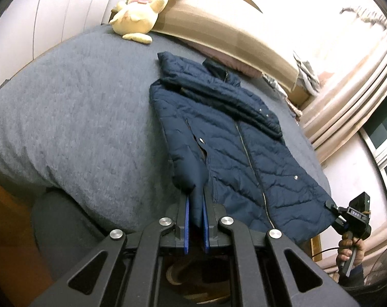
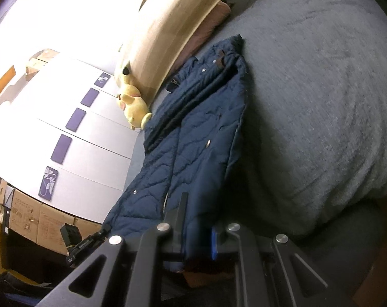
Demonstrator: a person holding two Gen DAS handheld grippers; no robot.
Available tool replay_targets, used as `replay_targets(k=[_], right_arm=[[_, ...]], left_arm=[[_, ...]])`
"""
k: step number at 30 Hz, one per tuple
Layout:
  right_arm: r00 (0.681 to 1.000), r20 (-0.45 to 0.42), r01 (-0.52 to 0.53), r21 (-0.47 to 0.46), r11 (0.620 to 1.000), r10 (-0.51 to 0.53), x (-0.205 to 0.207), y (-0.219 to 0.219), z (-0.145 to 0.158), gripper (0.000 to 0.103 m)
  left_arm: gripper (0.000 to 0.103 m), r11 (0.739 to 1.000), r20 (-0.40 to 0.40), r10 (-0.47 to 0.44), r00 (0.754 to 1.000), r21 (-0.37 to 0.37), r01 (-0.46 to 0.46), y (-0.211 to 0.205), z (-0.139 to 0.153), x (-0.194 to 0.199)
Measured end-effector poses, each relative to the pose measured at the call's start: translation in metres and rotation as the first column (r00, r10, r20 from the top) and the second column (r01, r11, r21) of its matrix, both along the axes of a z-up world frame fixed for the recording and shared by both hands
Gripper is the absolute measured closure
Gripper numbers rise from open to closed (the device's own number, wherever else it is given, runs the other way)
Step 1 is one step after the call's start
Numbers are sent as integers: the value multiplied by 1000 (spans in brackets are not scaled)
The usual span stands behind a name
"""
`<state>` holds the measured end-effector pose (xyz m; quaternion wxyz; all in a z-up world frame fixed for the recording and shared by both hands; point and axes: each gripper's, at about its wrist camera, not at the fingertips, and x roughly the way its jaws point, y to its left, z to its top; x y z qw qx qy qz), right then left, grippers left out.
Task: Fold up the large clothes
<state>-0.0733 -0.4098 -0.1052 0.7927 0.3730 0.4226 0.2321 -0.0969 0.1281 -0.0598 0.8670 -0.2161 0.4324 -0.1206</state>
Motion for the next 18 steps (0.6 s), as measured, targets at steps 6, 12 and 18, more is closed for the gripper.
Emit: replay_targets(k=[6,12,18], right_arm=[[1000,25,14,26,1000,-15,1,0,6,89],[997,71,32,78,996,-37,6,0,17,89],[993,116,23,82,996,-33,9,7,33,89]], left_arm=[[94,999,25,26,999,-36,-25,5,6,7],[94,996,65,60,996,-66,-55,7,18,18],[94,993,103,100,990,-77,-92,11,27,14]])
